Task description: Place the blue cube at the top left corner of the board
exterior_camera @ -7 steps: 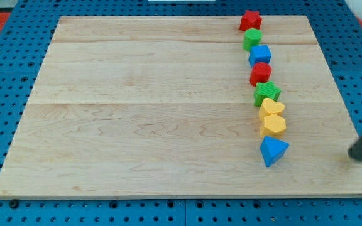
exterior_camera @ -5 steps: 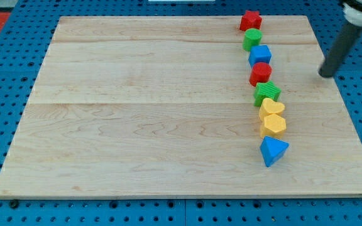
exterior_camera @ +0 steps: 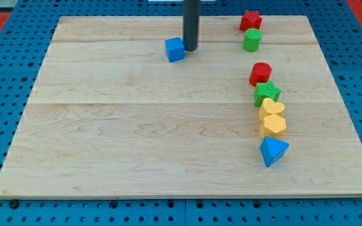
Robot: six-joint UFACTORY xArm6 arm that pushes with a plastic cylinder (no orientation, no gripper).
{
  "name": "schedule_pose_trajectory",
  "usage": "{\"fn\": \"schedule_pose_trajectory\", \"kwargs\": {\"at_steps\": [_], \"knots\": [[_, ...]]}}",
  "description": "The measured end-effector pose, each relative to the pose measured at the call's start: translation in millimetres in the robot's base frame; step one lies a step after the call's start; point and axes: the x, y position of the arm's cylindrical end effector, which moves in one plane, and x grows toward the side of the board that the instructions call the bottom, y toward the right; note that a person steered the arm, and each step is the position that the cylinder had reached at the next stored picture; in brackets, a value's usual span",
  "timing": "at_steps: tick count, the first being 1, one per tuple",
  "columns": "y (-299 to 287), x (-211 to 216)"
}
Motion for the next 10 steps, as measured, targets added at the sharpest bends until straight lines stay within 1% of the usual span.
{"fn": "schedule_pose_trajectory", "kwargs": {"at_steps": [1,2,4,5,6,7,8,9,10], "knots": [[-39.4,6.7],[-117.5,11.9],[-139.1,32.6],[-176.3,32.6],[-188.7,50.4],[-219.7,47.3],[-240.5,-9.1],[-200.7,-12.2],[-213.1,39.5]]}}
